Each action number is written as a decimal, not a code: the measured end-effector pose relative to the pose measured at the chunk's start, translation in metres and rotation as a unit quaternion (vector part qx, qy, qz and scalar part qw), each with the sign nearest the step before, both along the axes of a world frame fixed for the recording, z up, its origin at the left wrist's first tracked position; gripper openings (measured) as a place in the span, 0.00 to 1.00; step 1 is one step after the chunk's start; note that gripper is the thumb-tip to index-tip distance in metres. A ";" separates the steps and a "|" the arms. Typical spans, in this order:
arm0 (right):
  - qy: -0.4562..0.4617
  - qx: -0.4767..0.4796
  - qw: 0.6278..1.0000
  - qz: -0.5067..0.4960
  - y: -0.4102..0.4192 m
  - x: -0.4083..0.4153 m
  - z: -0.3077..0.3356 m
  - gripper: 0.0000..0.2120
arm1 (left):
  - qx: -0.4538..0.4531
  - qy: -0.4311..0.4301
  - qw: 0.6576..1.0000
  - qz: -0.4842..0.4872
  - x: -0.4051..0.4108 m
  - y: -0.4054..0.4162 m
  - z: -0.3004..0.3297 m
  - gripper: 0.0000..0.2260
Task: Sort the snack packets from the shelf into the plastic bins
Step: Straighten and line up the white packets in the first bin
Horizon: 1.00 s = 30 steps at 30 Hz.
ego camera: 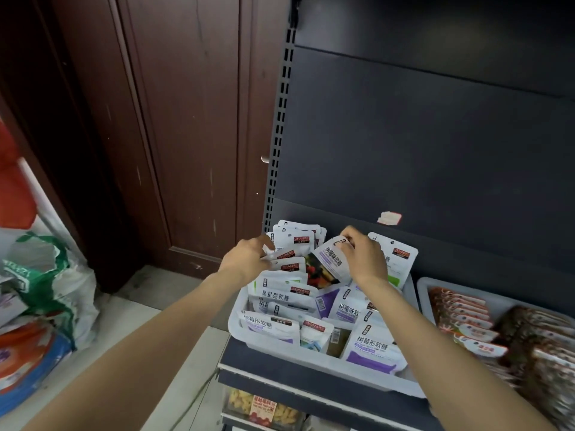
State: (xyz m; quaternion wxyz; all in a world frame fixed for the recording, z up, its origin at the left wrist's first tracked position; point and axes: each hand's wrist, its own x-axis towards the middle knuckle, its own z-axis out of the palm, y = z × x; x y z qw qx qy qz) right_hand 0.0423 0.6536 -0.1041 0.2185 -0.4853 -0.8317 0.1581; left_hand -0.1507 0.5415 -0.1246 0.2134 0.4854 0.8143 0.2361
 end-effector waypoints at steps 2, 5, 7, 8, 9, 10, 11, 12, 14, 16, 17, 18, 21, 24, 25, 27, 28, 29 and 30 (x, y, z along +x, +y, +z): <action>-0.025 0.047 0.999 -0.006 -0.001 0.005 0.005 0.05 | -0.007 0.029 0.999 0.021 0.002 0.004 0.005 0.13; -0.064 0.121 0.990 -0.020 -0.002 0.003 0.009 0.07 | 0.009 0.058 0.997 0.053 0.006 0.007 0.011 0.12; -0.099 0.156 0.982 -0.028 -0.002 -0.002 0.009 0.06 | 0.001 0.084 0.994 0.067 0.007 0.006 0.013 0.11; -0.107 0.162 0.980 -0.035 -0.002 -0.004 0.008 0.06 | -0.012 0.099 0.993 0.068 0.006 0.006 0.012 0.11; -0.112 0.161 0.980 -0.043 0.000 -0.005 0.006 0.08 | -0.026 0.113 0.991 0.065 0.005 0.004 0.012 0.11; -0.114 0.157 0.980 -0.052 0.002 -0.004 0.003 0.09 | -0.037 0.125 0.990 0.060 0.004 0.002 0.011 0.11; -0.116 0.152 0.980 -0.061 0.004 -0.004 0.001 0.10 | -0.049 0.135 0.988 0.054 0.003 0.000 0.011 0.12; -0.119 0.147 0.979 -0.071 0.006 -0.003 -0.002 0.11 | -0.059 0.143 0.987 0.046 0.001 -0.002 0.010 0.13; -0.117 0.132 0.981 -0.082 0.009 -0.002 -0.005 0.12 | -0.077 0.149 0.986 0.012 -0.003 -0.004 0.010 0.15; -0.108 0.130 0.983 -0.073 0.009 -0.005 -0.005 0.12 | -0.093 0.162 0.982 -0.028 -0.006 -0.004 0.009 0.17; -0.100 0.137 0.983 -0.067 0.009 -0.007 -0.004 0.11 | -0.101 0.174 0.978 -0.048 -0.007 -0.004 0.010 0.18; -0.085 0.147 0.984 -0.059 0.009 -0.010 -0.003 0.11 | -0.107 0.188 0.974 -0.073 -0.006 -0.003 0.011 0.18; -0.024 0.167 0.985 0.043 0.013 -0.023 0.003 0.07 | -0.109 0.208 0.960 -0.155 0.003 0.001 0.016 0.19; 0.002 0.048 0.976 0.214 0.012 -0.040 0.002 0.12 | -0.081 0.173 0.969 -0.154 0.008 0.008 0.017 0.16; -0.009 -0.003 0.972 0.234 0.012 -0.043 -0.002 0.15 | -0.054 0.125 0.982 -0.134 0.006 0.010 0.015 0.14; -0.025 -0.071 0.974 0.211 0.019 -0.043 -0.016 0.19 | 0.004 0.017 0.996 -0.088 0.003 0.011 0.010 0.10; -0.027 -0.094 0.977 0.190 0.023 -0.040 -0.022 0.18 | 0.021 -0.006 0.997 -0.075 0.001 0.009 0.009 0.09; -0.026 -0.110 0.979 0.171 0.026 -0.036 -0.027 0.17 | 0.033 -0.015 0.997 -0.066 0.000 0.008 0.006 0.09; -0.021 -0.120 0.979 0.162 0.028 -0.032 -0.030 0.16 | 0.040 -0.021 0.997 -0.055 -0.001 0.006 0.004 0.09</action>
